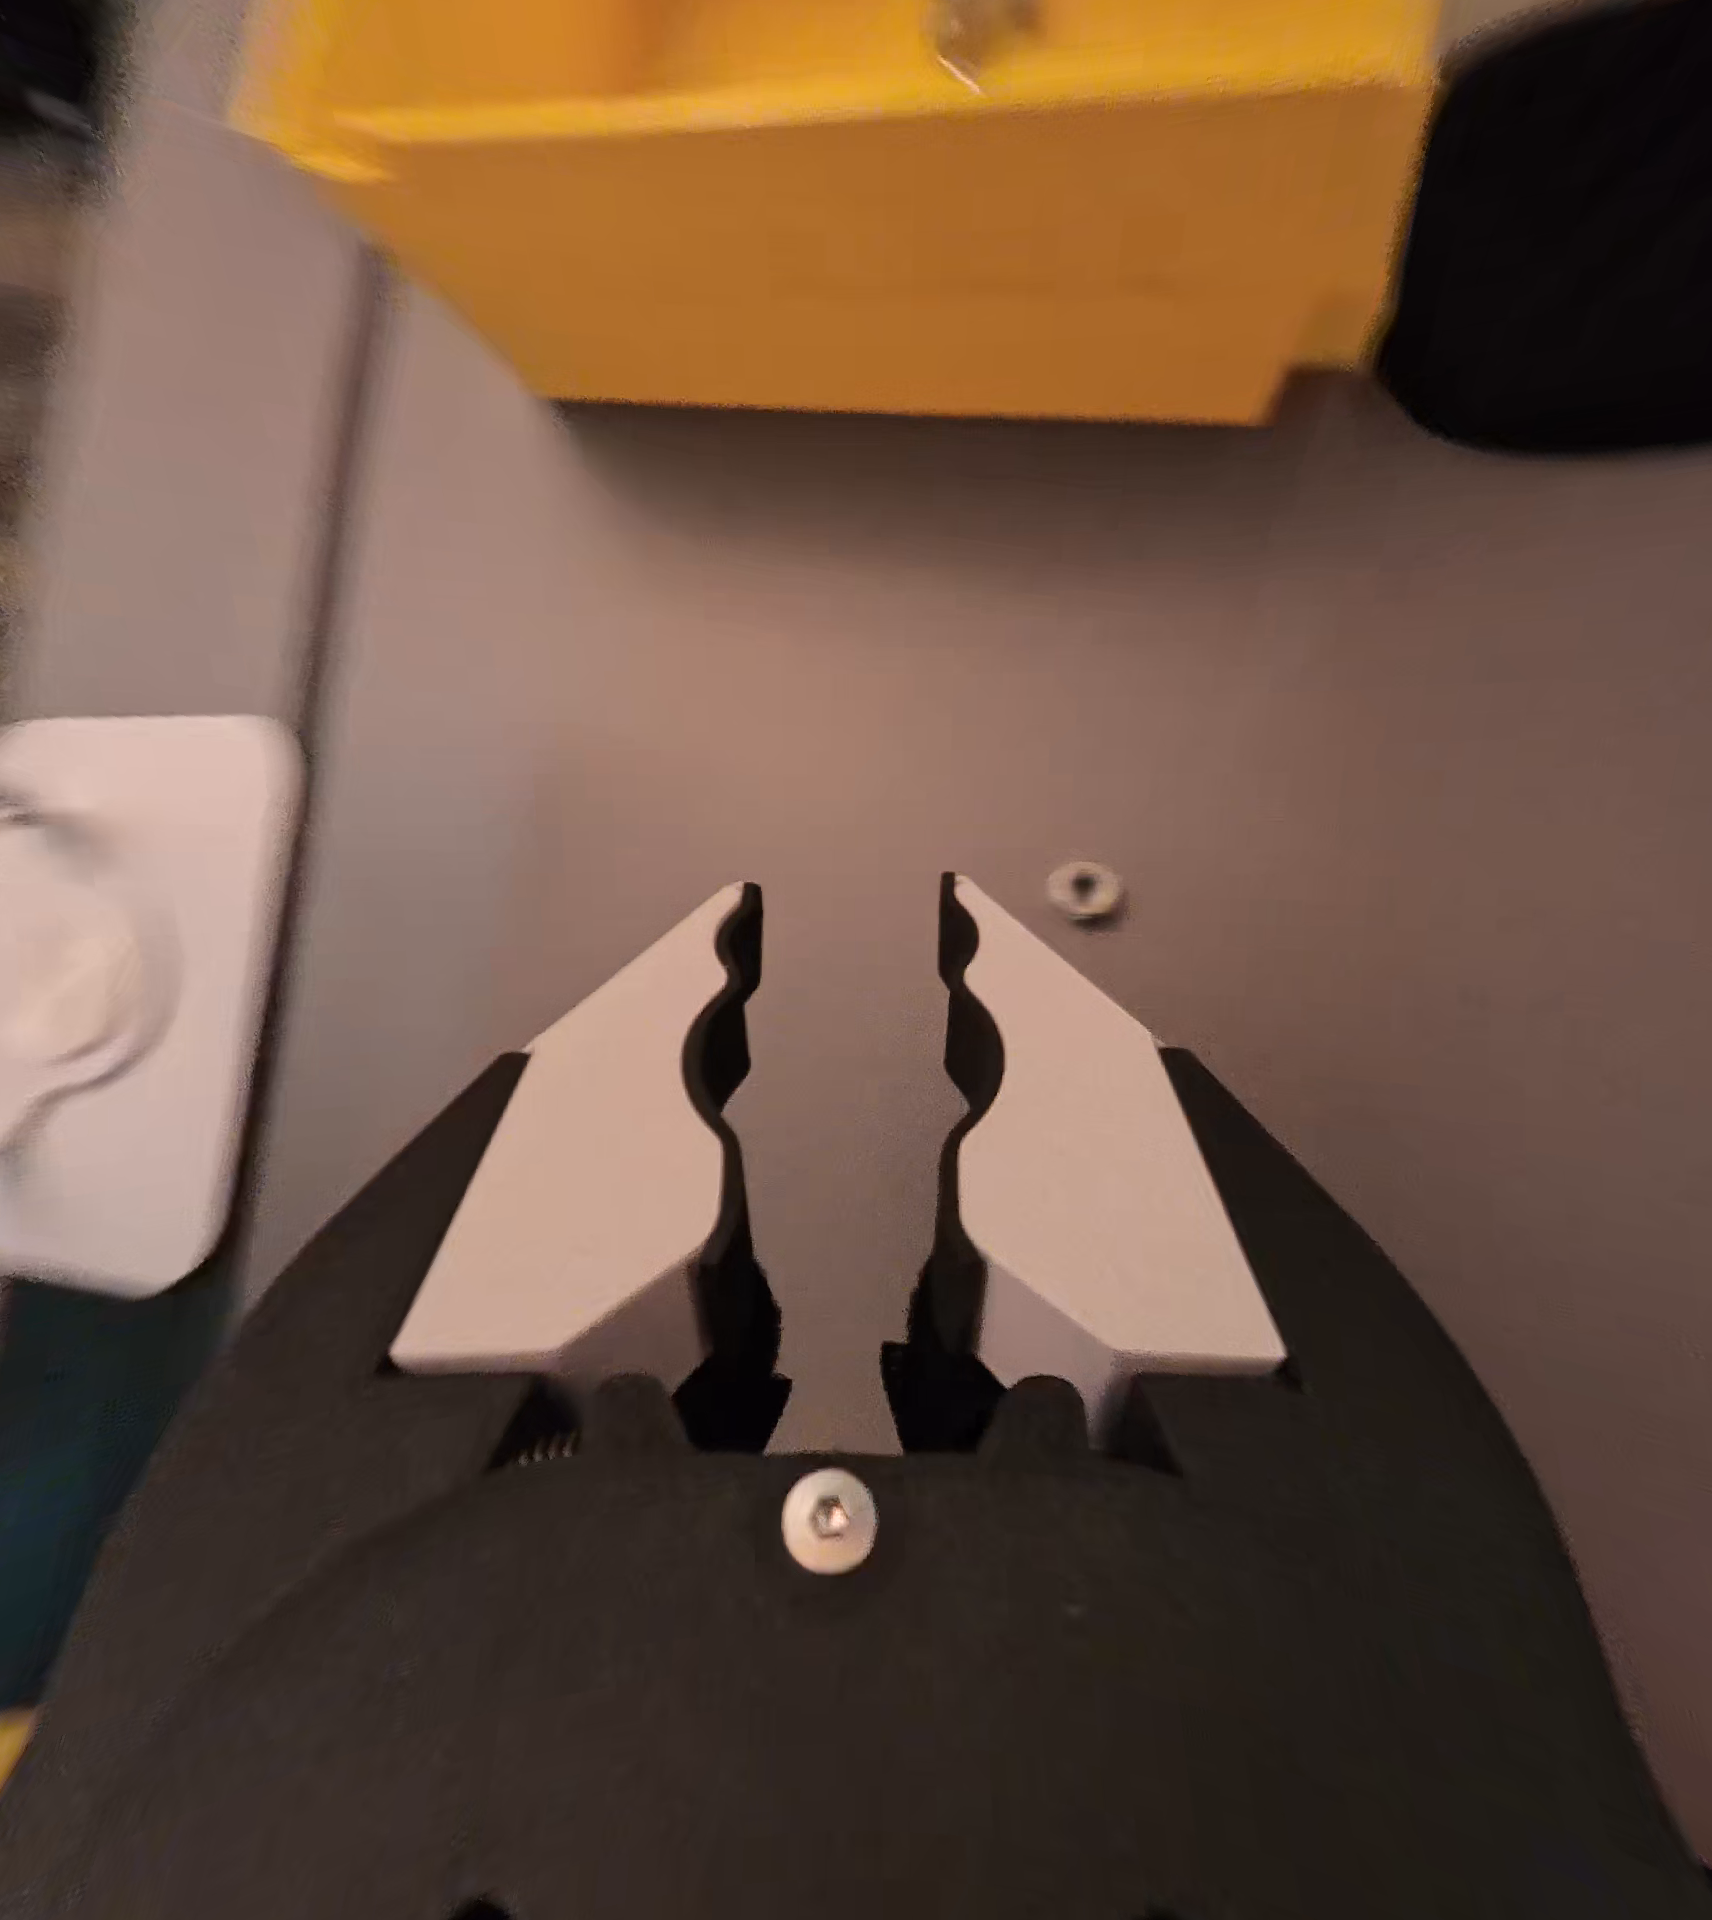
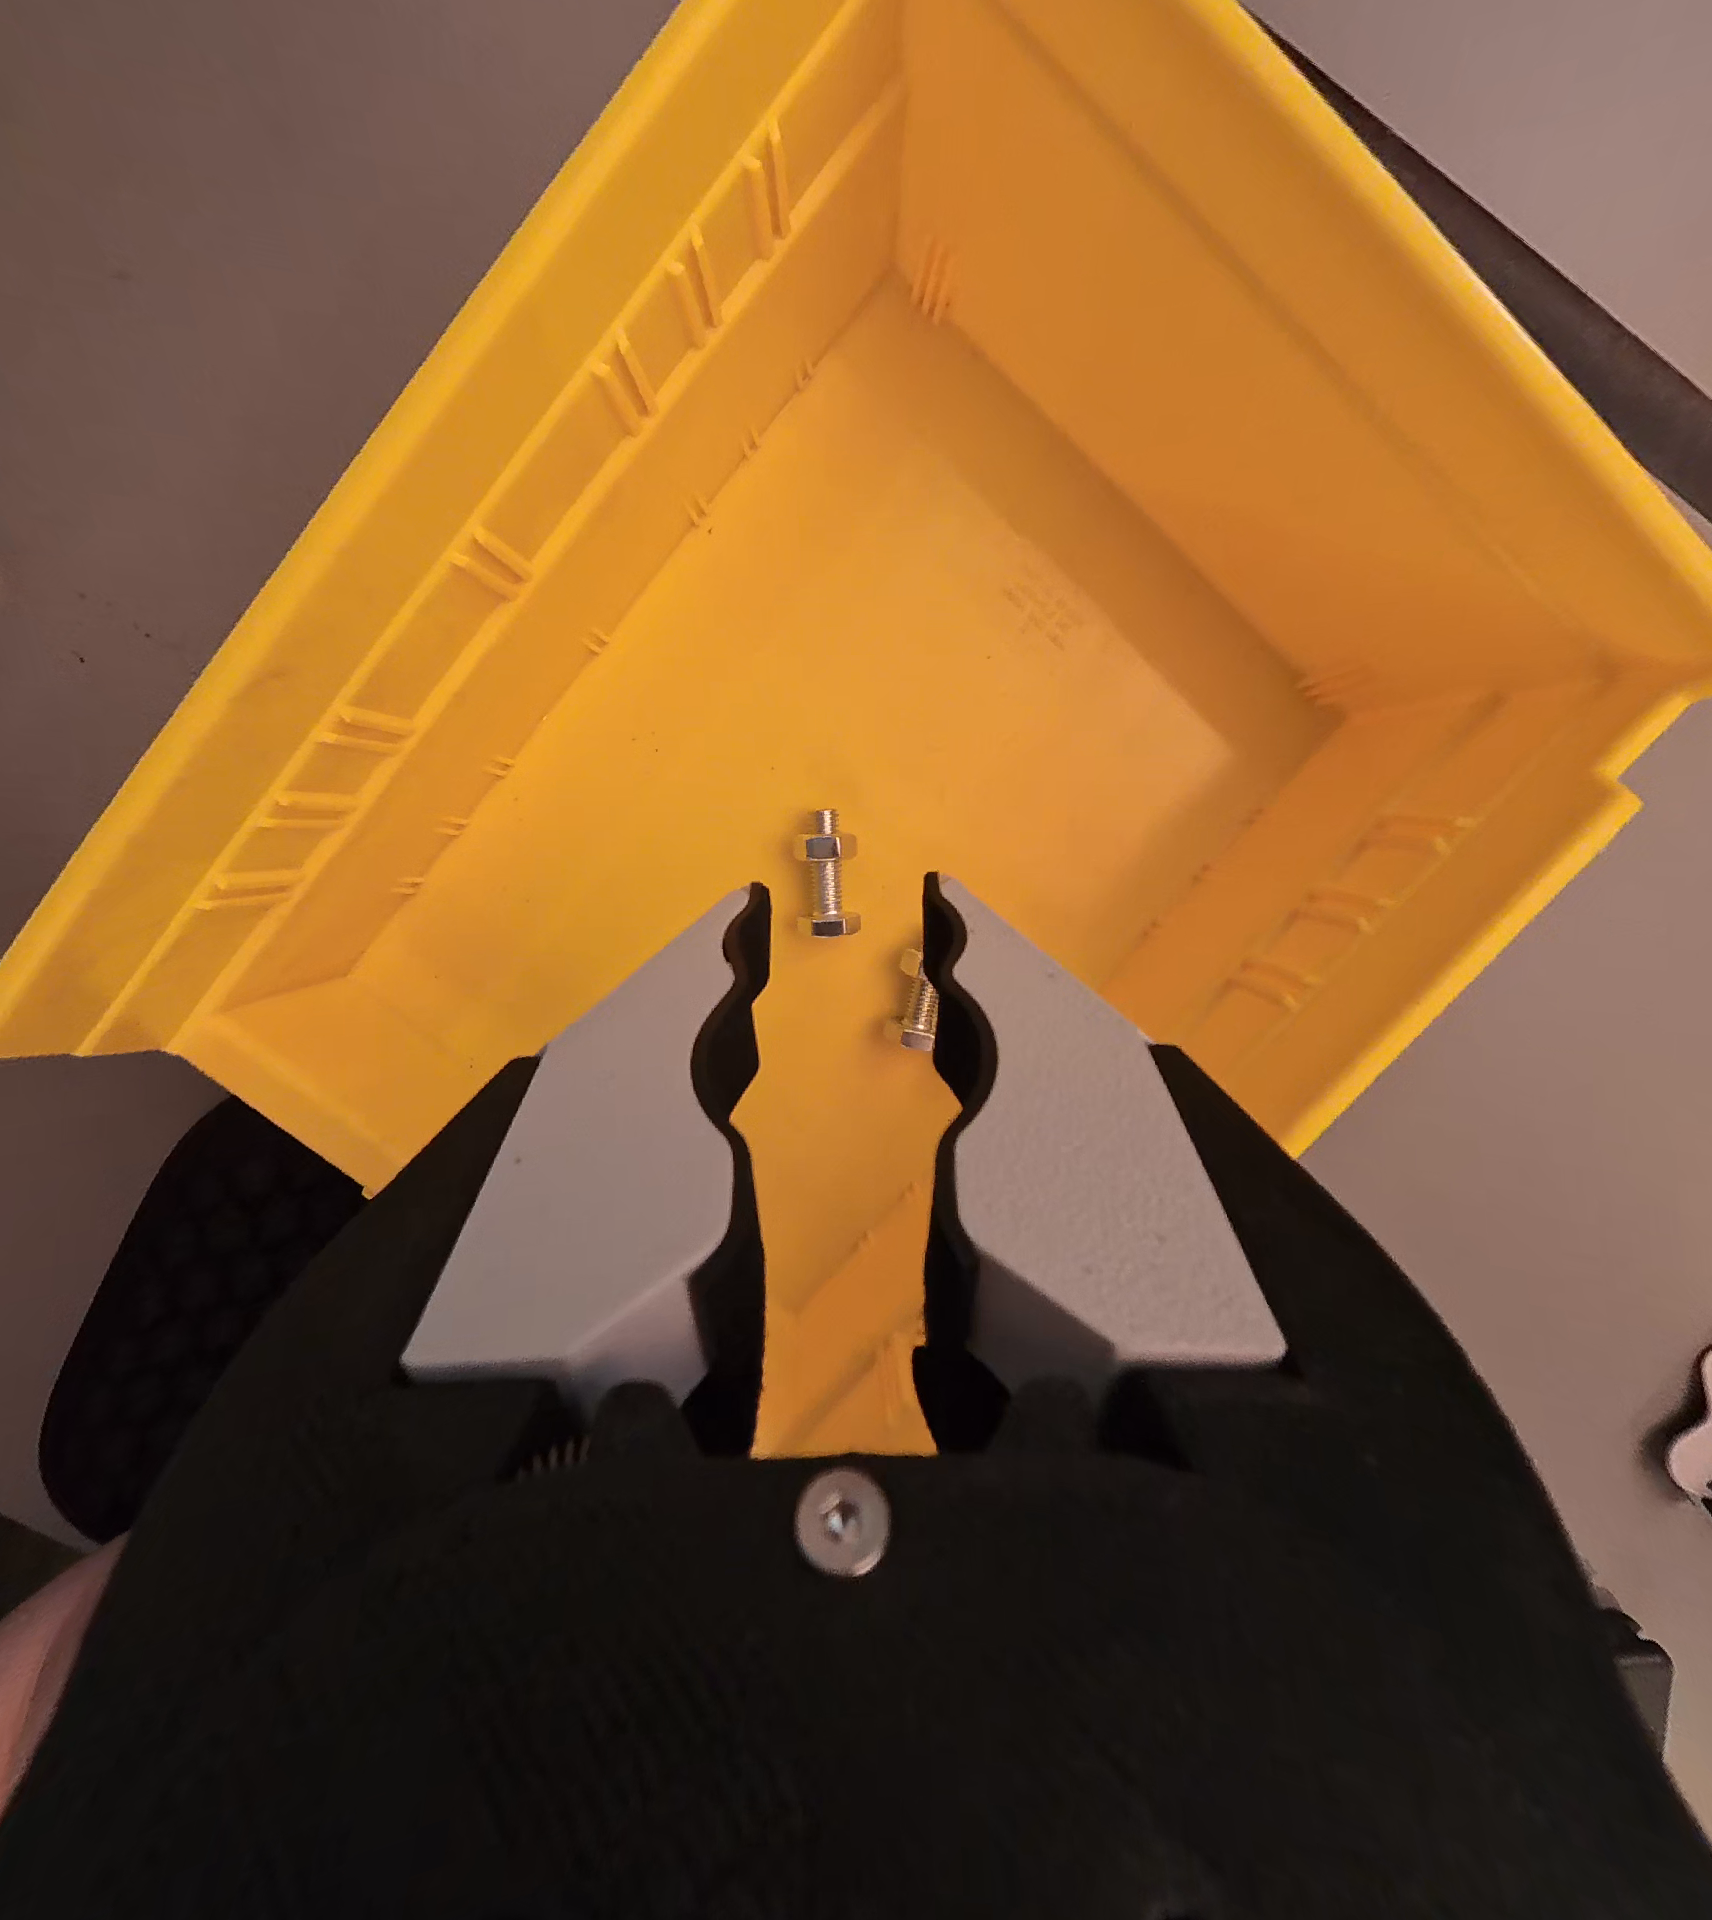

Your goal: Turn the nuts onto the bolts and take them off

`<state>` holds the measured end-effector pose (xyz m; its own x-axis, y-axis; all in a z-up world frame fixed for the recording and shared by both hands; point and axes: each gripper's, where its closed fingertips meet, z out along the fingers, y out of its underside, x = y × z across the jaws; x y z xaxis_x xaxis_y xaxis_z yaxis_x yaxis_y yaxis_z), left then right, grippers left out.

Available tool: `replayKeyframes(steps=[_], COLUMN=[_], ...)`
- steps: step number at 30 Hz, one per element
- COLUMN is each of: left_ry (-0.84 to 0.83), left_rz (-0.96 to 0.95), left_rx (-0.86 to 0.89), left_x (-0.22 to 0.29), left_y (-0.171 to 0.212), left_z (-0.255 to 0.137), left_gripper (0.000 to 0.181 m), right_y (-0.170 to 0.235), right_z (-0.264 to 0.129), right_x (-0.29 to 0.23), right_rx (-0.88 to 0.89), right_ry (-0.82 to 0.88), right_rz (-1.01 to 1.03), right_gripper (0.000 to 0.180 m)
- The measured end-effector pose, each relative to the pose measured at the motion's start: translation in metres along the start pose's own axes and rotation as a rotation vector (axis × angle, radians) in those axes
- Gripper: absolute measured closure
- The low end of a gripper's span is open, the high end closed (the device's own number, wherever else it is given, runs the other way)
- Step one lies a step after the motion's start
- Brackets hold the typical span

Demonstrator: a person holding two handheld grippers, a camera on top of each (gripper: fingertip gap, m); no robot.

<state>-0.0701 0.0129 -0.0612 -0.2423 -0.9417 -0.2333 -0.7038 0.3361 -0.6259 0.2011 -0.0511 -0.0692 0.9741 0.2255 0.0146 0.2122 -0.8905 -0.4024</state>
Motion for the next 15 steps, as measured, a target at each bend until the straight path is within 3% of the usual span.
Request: replayKeyframes(steps=[4,8,11,15], left_ry=[-0.303,-0.586,-0.682,-0.626], left_rz=[-0.154,-0.295,-0.391,-0.463], left_rx=[0.194,0.187,0.063,-0.087], left_x=[-0.075,-0.124,-0.148,-0.161], left_y=[0.011,0.076,0.139,0.205], left_z=[-0.098,-0.169,-0.179,-0.157], left_gripper=[0.147,0.144,0.146,0.151], right_y=[0.0,0.0,0.0,-0.001], right_z=[0.0,0.002,0.004,0.006], right_x=[0.0,0.0,-0.002,-0.006], right_rx=[-0.002,-0.014,-0.026,-0.036], right_ry=[0.001,0.006,0.008,0.007], right_rz=[-0.004,-0.003,-0.011,-0.023], right_gripper=[0.151,0.151,0.151,0.15])
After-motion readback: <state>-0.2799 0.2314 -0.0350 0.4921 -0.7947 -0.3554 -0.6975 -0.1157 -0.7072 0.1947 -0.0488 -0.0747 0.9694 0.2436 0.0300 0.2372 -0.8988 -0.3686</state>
